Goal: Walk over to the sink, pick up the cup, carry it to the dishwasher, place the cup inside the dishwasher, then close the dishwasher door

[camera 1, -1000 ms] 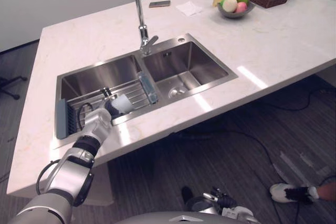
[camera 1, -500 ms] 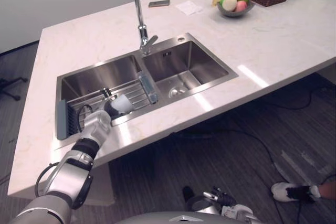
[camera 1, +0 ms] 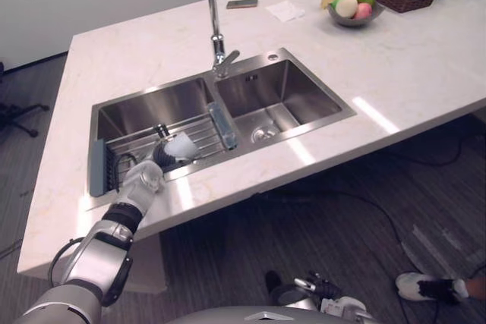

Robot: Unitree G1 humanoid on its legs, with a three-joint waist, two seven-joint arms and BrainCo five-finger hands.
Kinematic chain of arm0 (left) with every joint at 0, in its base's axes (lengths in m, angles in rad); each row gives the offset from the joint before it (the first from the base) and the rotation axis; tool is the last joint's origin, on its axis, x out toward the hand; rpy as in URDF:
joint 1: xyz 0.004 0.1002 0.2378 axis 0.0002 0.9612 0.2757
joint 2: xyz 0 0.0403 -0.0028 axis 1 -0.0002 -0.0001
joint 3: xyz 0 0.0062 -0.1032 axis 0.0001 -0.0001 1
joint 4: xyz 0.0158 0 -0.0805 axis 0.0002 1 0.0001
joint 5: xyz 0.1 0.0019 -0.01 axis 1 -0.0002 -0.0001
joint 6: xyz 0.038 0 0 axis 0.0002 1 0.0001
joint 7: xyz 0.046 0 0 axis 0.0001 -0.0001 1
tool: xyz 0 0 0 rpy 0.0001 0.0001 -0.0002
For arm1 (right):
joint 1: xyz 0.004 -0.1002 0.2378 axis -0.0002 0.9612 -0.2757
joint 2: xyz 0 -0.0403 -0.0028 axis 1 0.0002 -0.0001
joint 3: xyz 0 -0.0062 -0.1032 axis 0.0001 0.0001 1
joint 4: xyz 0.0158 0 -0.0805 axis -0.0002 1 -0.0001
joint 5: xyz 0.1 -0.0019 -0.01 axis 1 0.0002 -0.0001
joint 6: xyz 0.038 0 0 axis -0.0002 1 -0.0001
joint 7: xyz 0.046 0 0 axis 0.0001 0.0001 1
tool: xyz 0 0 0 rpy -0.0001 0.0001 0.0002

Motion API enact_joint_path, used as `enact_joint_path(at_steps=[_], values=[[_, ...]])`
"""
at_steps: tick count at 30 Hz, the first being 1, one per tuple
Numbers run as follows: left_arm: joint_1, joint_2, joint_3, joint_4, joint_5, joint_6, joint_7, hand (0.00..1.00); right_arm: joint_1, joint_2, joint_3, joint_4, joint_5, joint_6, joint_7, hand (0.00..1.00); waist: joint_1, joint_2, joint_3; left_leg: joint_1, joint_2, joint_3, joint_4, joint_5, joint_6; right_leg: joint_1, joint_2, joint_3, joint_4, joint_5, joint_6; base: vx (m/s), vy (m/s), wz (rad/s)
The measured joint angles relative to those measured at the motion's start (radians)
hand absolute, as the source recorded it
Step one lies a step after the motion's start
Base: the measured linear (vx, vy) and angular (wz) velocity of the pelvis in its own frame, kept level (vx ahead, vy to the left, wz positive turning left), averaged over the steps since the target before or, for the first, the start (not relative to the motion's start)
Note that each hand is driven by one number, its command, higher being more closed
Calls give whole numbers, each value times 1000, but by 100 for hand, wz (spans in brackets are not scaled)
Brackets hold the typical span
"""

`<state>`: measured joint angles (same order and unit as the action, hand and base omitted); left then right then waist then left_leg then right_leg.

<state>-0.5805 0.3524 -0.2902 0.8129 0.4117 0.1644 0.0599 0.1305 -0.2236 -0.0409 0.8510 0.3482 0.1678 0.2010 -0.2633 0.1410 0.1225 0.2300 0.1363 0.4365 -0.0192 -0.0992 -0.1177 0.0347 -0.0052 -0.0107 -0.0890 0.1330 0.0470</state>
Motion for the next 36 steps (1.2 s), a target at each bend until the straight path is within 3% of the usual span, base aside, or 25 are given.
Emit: enact_joint_path(at_steps=[5,10,15,16,18,19,21,22,25,30,33,36], values=[[16,17,13,-67,-107,-55,15,100,0,0,0,26,3,-19,0,0,19,-4,-2,1,-1,-3,0,1,2,6,-1,-3,0,0,0,-44,-19,2],[16,18,28,-128,-370,-91,39,100,6,4,0,33,10,-30,1,0,37,-16,-8,4,-2,-15,-1,4,7,14,-5,-12,0,0,0,-46,-21,6],[30,18,119,-231,-541,-143,49,100,23,13,-5,48,20,-36,4,0,60,-38,-18,9,-2,-17,-3,6,8,19,-6,-13,0,0,0,-36,-16,2],[46,18,149,-272,-578,-162,49,100,27,24,-29,71,21,-58,15,0,61,-44,-21,8,-2,-16,-4,6,8,17,-6,-13,0,0,0,-31,-15,-2],[96,18,215,-375,-651,-224,52,100,69,59,-147,122,16,-162,73,0,73,-51,-32,-2,0,-11,-4,5,8,4,-5,-9,0,0,0,-17,-20,-8],[126,21,254,-440,-679,-266,70,100,110,79,-210,153,-2,-258,127,0,88,-53,-33,-2,-1,-2,-8,5,8,0,-4,-3,2,0,0,5,-13,-12],[155,23,287,-507,-712,-300,92,100,158,89,-248,163,-3,-335,172,0,99,-54,-36,0,-2,2,-13,5,8,-2,-4,-2,6,0,0,9,-3,-7],[183,23,309,-581,-724,-318,116,100,187,100,-278,179,-4,-379,203,0,105,-59,-42,-2,-3,2,-16,5,8,-5,-4,-2,6,0,0,0,0,0],[265,17,343,-782,-719,-368,161,100,225,130,-333,190,-29,-428,236,0,117,-80,-54,-2,-5,4,-18,4,9,-6,-6,-2,7,0,1,0,0,0],[394,-69,383,-975,-646,-442,223,100,230,168,-375,191,-42,-429,224,0,159,-103,-78,-6,-10,-9,-10,2,13,0,-14,-13,6,-1,1,-42,-12,8],[455,-111,404,-1028,-598,-464,256,100,230,177,-375,189,-62,-431,193,0,179,-112,-99,-27,-10,-33,0,-1,19,0,-24,-38,6,-2,3,-52,-20,24],[481,-126,410,-1052,-562,-482,279,100,232,176,-370,187,-131,-468,122,0,191,-113,-112,-37,-13,-56,1,0,18,2,-31,-59,1,-3,4,-52,-20,20]])
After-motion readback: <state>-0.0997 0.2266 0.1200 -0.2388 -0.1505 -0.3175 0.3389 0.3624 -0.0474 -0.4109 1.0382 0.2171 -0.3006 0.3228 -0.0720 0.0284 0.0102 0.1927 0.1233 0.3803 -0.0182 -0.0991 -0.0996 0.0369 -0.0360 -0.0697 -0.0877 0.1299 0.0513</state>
